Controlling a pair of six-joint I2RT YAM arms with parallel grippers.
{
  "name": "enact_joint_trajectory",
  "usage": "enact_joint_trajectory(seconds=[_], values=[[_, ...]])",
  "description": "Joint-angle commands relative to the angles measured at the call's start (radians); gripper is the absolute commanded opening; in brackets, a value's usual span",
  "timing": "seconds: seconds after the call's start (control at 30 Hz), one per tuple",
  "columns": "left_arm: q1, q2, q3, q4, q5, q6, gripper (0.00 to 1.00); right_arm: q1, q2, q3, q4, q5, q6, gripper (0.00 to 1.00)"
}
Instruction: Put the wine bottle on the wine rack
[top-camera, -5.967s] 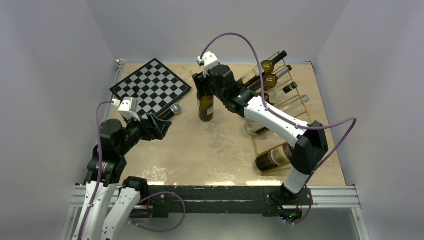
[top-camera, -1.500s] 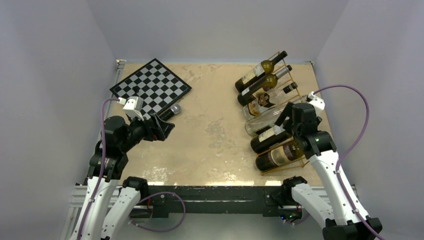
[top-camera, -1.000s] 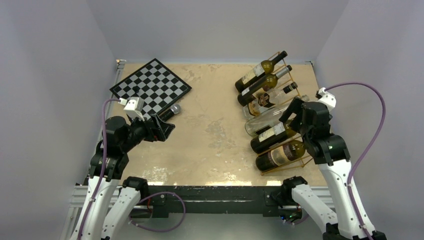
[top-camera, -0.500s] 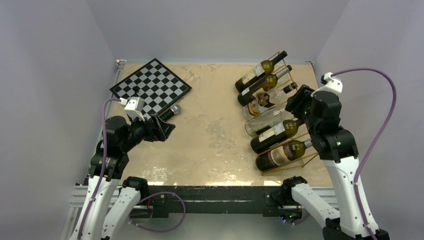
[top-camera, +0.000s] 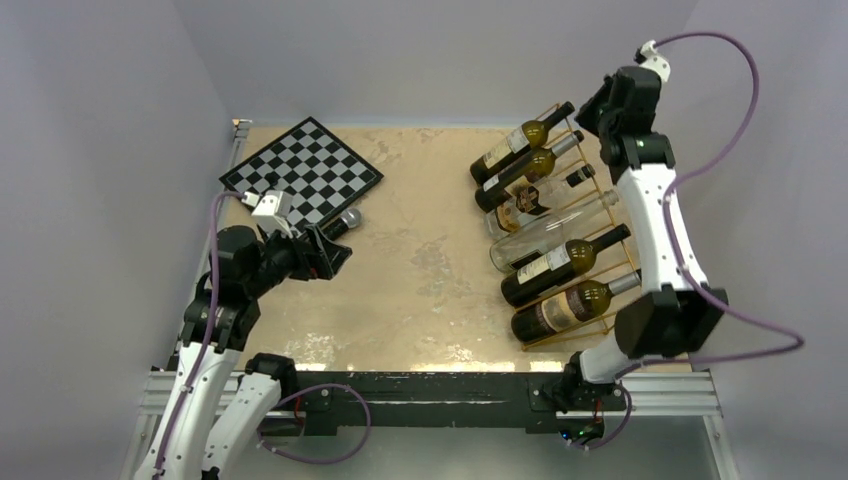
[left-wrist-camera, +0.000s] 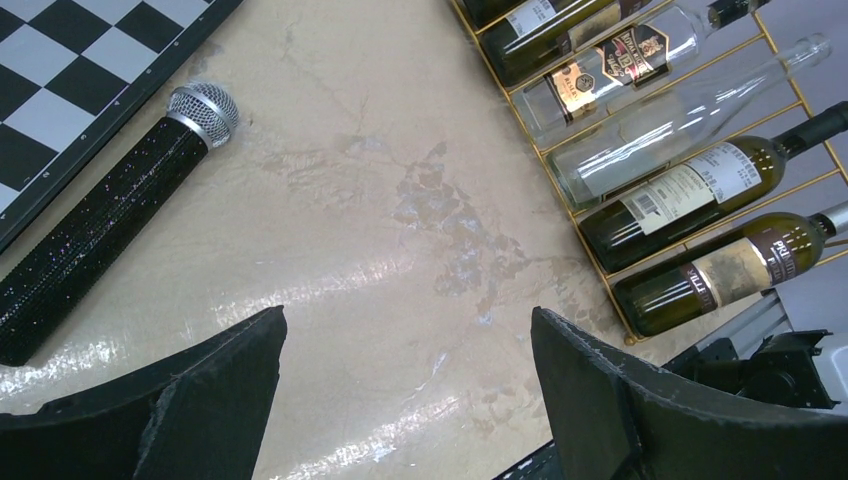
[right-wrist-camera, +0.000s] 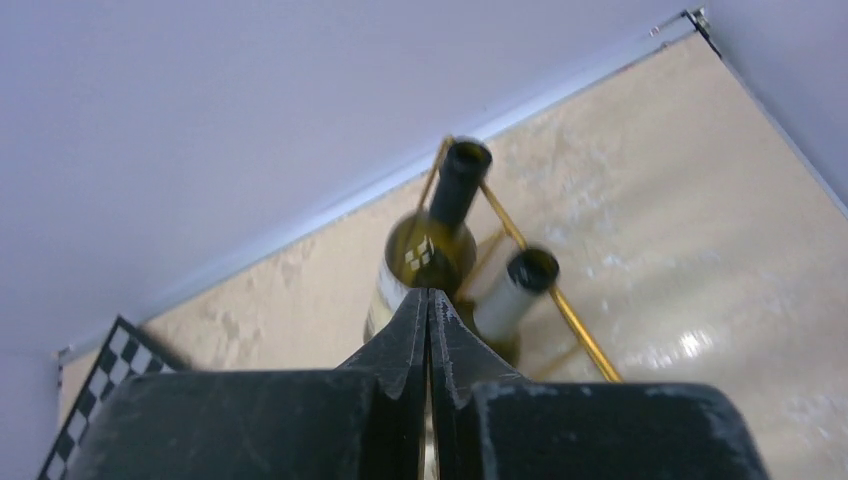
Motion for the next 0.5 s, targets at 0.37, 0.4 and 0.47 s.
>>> enact_joint_trajectory(seconds=[0.37,0.4,0.47], values=[[-0.005,0.056,0.051,0.034,0.002,0.012,0.96,-0.121,0.479,0.465,0.078,-0.125,0.082,0.0],[-0.005,0.06,0.051,0.034,-0.003,0.012,0.96,-0.122,0.497,0.468,0.091,-0.154,0.07,0.0],[-0.005,0.068,0.056,0.03,-0.016,0.005,0.96,-0.122,0.52,0.476,0.103,-0.193,0.053,0.0]])
